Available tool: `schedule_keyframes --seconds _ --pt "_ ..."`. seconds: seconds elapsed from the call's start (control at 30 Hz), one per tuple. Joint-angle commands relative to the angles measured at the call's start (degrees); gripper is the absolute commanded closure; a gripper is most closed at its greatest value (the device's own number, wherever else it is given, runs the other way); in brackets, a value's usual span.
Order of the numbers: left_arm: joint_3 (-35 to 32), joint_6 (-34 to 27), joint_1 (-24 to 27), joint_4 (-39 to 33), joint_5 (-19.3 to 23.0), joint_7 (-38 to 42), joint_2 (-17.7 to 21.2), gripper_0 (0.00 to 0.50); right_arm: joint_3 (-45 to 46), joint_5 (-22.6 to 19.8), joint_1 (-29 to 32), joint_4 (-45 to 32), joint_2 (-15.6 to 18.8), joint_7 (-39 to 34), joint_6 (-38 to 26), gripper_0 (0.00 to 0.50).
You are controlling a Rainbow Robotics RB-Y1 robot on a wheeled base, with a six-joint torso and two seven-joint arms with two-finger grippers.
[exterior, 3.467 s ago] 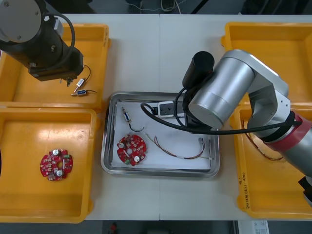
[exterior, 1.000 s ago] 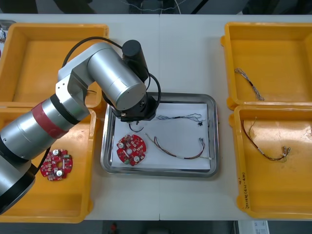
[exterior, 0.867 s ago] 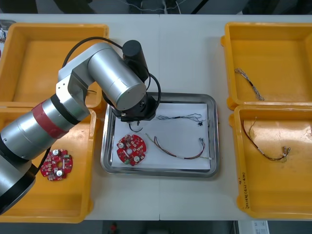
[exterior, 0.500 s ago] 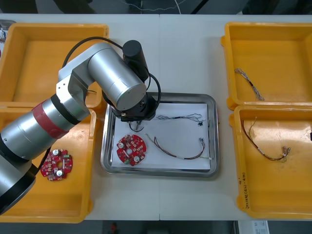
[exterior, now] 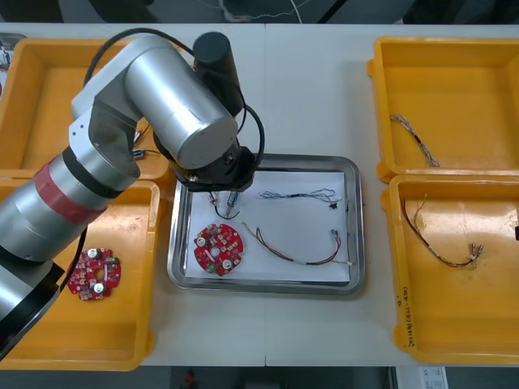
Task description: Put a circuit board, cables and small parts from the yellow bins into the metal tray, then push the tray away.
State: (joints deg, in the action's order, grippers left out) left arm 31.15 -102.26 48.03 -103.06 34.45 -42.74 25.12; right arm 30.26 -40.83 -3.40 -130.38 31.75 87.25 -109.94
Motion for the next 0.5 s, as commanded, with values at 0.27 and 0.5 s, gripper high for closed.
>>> schedule_keyframes --seconds 0.27,0.5 --pt "-12.87 -7.74 0.48 -11.29 6.59 2.14 2.48 0.000 -2.76 -1.19 1.03 -3.04 2.96 -1.03 -0.06 0.000" --pt "-19.46 -7.74 -3.91 -19.20 12.31 0.82 7.93 0.000 -6.71 -2.68 0.76 -6.11 6.13 -0.76 -0.06 0.000"
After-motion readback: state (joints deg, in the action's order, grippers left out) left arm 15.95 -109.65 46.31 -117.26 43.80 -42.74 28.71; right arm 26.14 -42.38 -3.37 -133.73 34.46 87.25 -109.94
